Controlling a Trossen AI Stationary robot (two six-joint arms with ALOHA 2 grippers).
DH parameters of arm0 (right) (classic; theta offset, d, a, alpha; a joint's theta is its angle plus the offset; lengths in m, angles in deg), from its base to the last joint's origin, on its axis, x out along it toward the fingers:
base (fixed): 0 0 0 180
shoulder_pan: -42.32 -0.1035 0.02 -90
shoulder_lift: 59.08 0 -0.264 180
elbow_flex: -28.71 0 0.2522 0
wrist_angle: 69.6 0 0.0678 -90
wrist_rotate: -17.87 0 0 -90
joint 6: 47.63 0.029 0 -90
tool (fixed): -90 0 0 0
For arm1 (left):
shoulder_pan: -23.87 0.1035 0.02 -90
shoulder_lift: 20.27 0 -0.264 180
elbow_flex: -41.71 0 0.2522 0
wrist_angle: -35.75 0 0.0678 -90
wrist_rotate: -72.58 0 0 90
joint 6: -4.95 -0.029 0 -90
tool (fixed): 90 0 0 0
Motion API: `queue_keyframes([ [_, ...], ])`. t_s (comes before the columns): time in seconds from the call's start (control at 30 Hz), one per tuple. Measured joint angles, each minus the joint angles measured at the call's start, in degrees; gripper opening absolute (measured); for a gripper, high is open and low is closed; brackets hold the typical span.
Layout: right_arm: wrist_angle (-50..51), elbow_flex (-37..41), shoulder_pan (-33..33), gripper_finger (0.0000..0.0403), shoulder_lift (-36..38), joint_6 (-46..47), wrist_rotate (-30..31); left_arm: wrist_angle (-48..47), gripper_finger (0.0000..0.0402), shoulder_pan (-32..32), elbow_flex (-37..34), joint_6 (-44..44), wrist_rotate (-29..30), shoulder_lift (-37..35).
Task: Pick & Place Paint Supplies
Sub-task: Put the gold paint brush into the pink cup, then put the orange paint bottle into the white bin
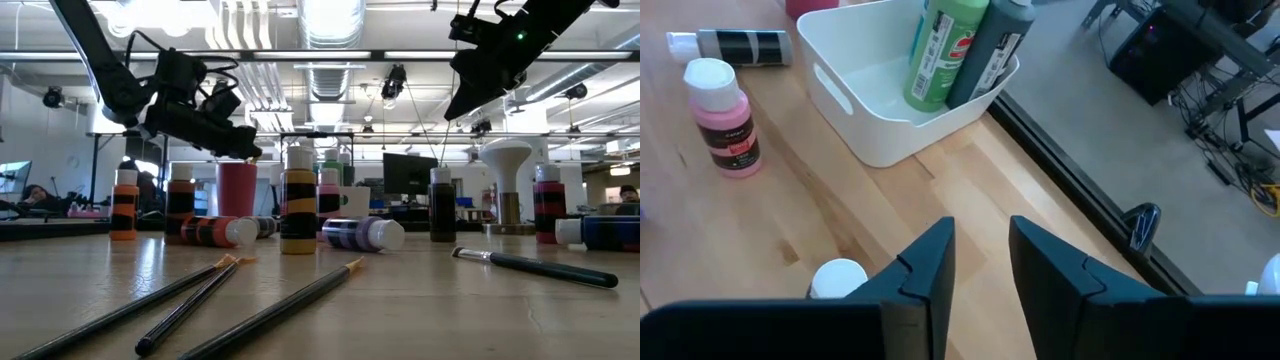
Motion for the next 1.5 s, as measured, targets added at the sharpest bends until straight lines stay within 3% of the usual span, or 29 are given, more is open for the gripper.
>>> queue_keyframes([
  [0.27, 0.1, 0.0, 0.0, 0.0128, 0.0, -0.5, 0.0, -1.5, 0.0119, -0.3, 0.0, 0.0, 0.0, -3.2],
  [0.53, 0.2, 0.0, 0.0, 0.0155, 0.0, -0.5, 0.0, -6.3, 0.0134, -1.2, 0.2, 1.6, 0.0, -15.4],
  [0.67, 0.2, 0.0, 0.0, 0.0164, 0.0, -0.5, 0.0, -19.0, 0.0131, -2.4, 3.1, 2.7, -3.4, -23.3],
  [0.83, 0.2, 0.0, 0.0, 0.0173, 0.0, -0.5, 0.0, -43.9, 0.0131, -5.5, 10.8, 5.9, -8.4, -30.9],
  [1.0, 0.1, 0.0, 0.0, 0.0177, 0.0, -0.5, 0.0, -60.8, 0.0131, -12.5, 16.0, 11.0, -9.2, -35.0],
  [1.17, -0.8, 0.0, 0.0, 0.0175, 0.0, -1.3, 0.0, -64.2, 0.0130, -22.8, 14.9, 17.9, -1.9, -37.3],
  [1.5, -2.3, 0.0, 0.0, 0.0145, 0.0, -2.4, -0.1, -64.7, 0.0130, -45.1, 12.2, 25.0, 23.6, -35.3],
])
